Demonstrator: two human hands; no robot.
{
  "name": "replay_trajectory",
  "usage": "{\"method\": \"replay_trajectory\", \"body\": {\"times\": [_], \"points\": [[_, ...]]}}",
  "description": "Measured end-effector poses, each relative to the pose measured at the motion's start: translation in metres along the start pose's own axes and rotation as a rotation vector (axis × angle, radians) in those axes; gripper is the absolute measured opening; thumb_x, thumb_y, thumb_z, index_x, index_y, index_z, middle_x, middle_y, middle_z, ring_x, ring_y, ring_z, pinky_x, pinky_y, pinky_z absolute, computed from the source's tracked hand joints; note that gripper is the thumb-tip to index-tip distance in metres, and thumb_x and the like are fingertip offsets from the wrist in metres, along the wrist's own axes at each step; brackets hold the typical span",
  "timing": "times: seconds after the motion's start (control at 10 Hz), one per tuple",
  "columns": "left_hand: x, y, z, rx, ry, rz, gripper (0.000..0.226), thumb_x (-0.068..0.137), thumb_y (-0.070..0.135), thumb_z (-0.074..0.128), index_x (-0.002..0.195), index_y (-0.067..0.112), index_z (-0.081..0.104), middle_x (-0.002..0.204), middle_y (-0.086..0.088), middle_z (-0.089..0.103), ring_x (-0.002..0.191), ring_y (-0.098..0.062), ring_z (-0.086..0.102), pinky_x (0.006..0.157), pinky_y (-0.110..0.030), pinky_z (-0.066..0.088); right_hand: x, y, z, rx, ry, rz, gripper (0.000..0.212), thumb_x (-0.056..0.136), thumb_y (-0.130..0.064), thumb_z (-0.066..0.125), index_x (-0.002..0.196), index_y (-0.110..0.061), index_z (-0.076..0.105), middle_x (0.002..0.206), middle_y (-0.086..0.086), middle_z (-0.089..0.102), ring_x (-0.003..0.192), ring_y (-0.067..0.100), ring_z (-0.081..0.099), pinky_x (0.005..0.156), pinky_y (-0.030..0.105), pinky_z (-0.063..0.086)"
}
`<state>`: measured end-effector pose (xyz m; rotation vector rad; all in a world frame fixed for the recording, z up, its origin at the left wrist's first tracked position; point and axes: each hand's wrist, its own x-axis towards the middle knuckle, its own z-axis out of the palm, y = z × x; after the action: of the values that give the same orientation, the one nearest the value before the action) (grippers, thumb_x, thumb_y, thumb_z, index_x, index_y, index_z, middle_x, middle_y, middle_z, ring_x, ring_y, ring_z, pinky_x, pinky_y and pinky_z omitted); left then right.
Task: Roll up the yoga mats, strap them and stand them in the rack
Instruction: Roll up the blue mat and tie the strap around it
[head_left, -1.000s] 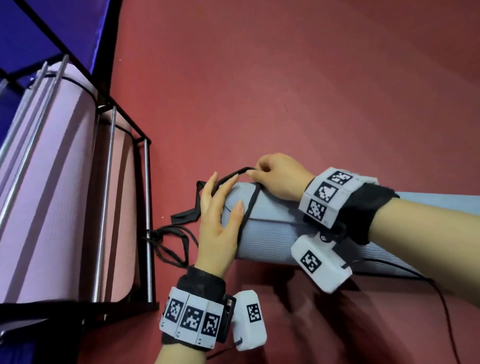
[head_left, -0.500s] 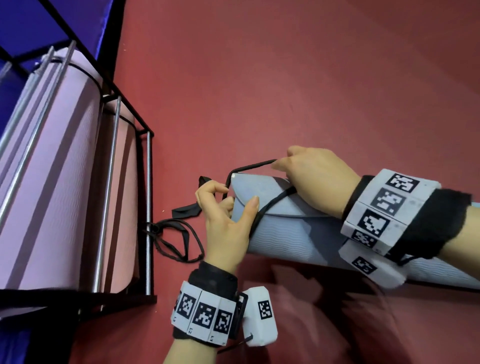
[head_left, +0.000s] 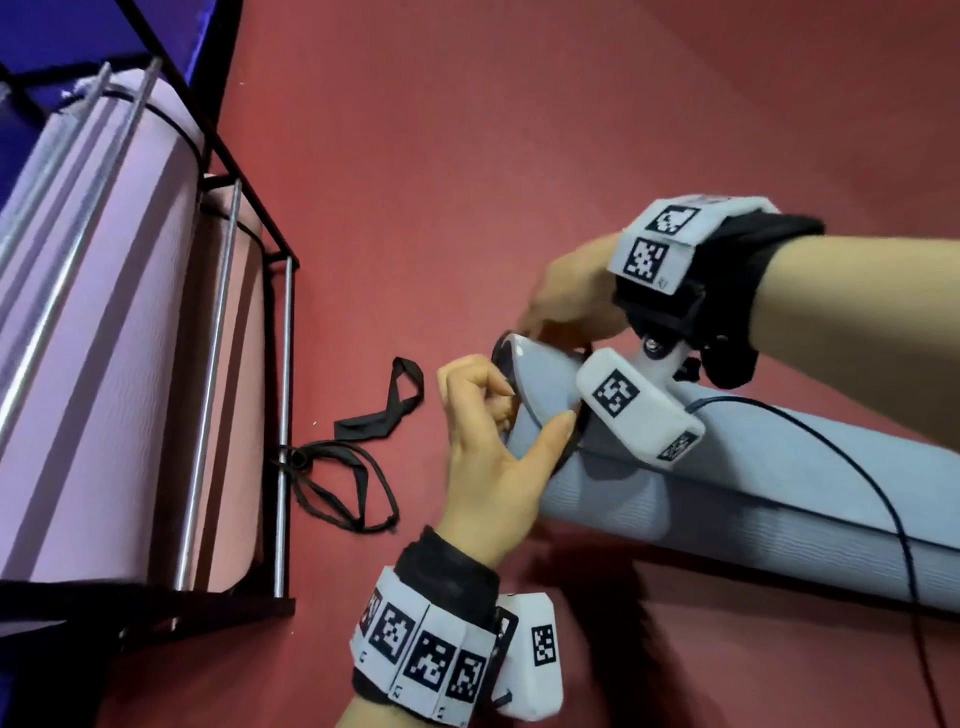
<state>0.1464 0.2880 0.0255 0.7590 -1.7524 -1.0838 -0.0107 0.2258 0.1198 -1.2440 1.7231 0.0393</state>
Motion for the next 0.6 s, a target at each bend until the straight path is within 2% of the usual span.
{"method": "replay_trajectory", "body": {"times": [0.1, 0.2, 0.3, 0.4, 0.5, 0.6], "points": [[-0.009, -0.006, -0.003, 0.004, 0.001, -0.062, 0.04, 0.074, 0.034, 0.066, 0.09, 0.043, 0.031, 0.096, -0.02, 0.033, 0.072, -0.039, 0.042, 0.064, -0.035, 0.038, -0.013, 0.044, 0.008, -0.094, -0.024, 0.058, 0.037, 0.099, -0.026, 0.047, 0.123, 0.0, 0.058, 0.127, 0.018, 0.059, 0.114, 0.034, 0.057, 0.085, 0.034, 0.046], [-0.014, -0.021, -0.002, -0.036, 0.038, -0.15, 0.041, 0.071, 0.036, 0.067, 0.089, 0.044, 0.031, 0.096, -0.033, 0.04, 0.07, -0.031, 0.048, 0.064, -0.03, 0.042, -0.031, 0.076, 0.021, -0.333, 0.019, -0.095, 0.041, 0.094, -0.042, 0.051, 0.125, -0.017, 0.06, 0.126, 0.001, 0.063, 0.111, 0.016, 0.059, 0.102, 0.033, 0.043], [-0.012, -0.017, 0.0, -0.121, 0.03, -0.128, 0.045, 0.072, 0.03, 0.066, 0.095, 0.033, 0.028, 0.1, -0.018, 0.043, 0.073, -0.014, 0.055, 0.065, -0.023, 0.044, -0.053, 0.068, 0.029, -0.378, 0.043, -0.352, 0.062, 0.091, -0.029, 0.058, 0.144, -0.039, 0.027, 0.132, -0.019, 0.05, 0.103, -0.006, 0.052, 0.091, 0.013, 0.038], [-0.013, -0.012, 0.001, -0.183, -0.008, -0.108, 0.043, 0.074, 0.023, 0.063, 0.096, 0.02, 0.026, 0.101, 0.005, 0.045, 0.074, -0.002, 0.06, 0.068, -0.017, 0.046, -0.055, 0.046, 0.04, -0.475, 0.058, -0.557, 0.083, 0.084, -0.035, 0.066, 0.147, -0.045, 0.012, 0.134, -0.001, 0.047, 0.11, 0.012, 0.052, 0.092, 0.024, 0.042], [-0.015, -0.01, -0.003, -0.167, -0.009, -0.152, 0.044, 0.074, 0.027, 0.063, 0.097, 0.022, 0.026, 0.095, -0.028, 0.049, 0.07, -0.013, 0.064, 0.066, -0.022, 0.048, -0.041, 0.036, 0.039, -0.497, 0.013, -0.538, 0.085, 0.08, -0.043, 0.07, 0.146, -0.039, 0.018, 0.131, 0.006, 0.054, 0.106, 0.02, 0.055, 0.09, 0.033, 0.044], [-0.017, -0.006, -0.001, -0.138, -0.005, -0.171, 0.046, 0.074, 0.024, 0.065, 0.097, 0.024, 0.026, 0.089, -0.011, 0.062, 0.069, -0.017, 0.066, 0.064, -0.025, 0.05, -0.033, 0.022, 0.035, -0.542, -0.081, -0.481, 0.08, 0.072, -0.041, 0.078, 0.135, -0.034, 0.031, 0.099, -0.004, 0.061, 0.079, 0.007, 0.055, 0.066, 0.023, 0.044]]}}
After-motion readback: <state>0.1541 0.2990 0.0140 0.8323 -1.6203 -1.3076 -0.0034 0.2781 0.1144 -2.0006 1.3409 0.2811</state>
